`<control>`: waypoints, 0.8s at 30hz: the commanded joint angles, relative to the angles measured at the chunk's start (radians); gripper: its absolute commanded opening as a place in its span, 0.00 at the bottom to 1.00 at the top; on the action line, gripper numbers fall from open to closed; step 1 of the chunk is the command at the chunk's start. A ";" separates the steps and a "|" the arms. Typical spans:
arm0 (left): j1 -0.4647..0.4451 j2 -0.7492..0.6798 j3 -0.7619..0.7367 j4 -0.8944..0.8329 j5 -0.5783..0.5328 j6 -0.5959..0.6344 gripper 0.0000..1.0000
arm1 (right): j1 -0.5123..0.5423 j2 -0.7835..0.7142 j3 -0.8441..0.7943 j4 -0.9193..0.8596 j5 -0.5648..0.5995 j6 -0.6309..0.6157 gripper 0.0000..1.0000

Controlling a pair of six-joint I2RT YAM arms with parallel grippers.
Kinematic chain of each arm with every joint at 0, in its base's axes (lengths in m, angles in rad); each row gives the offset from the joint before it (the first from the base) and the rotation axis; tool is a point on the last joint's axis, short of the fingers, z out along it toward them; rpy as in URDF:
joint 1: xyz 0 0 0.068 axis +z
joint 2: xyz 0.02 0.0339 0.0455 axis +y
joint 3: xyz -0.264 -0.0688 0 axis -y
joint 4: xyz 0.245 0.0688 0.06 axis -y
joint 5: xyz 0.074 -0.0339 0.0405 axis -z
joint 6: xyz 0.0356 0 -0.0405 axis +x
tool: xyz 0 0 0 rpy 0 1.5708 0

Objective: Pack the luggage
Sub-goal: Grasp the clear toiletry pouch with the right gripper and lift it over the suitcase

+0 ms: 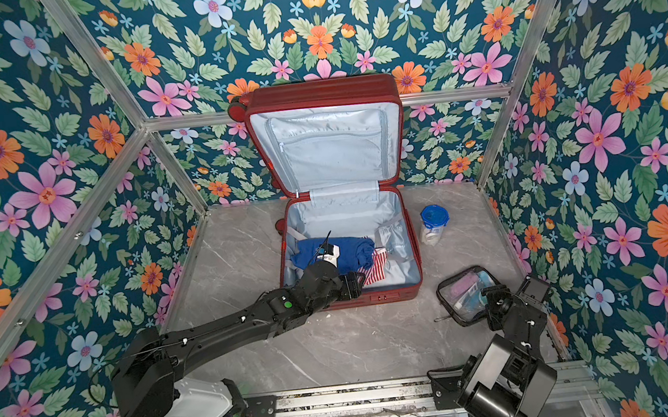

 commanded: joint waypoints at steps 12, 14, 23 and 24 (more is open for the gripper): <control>0.053 -0.039 -0.050 0.043 0.031 -0.024 0.77 | 0.000 -0.030 0.007 0.078 -0.044 -0.022 0.15; 0.063 -0.045 -0.052 0.042 0.033 -0.023 0.81 | 0.000 -0.060 0.025 0.048 -0.048 -0.034 0.08; 0.136 -0.074 -0.057 0.044 0.086 -0.017 0.90 | 0.000 -0.225 0.142 -0.074 -0.115 -0.014 0.00; 0.148 -0.076 -0.057 0.045 0.094 -0.016 0.92 | 0.000 -0.243 0.158 -0.081 -0.124 -0.004 0.00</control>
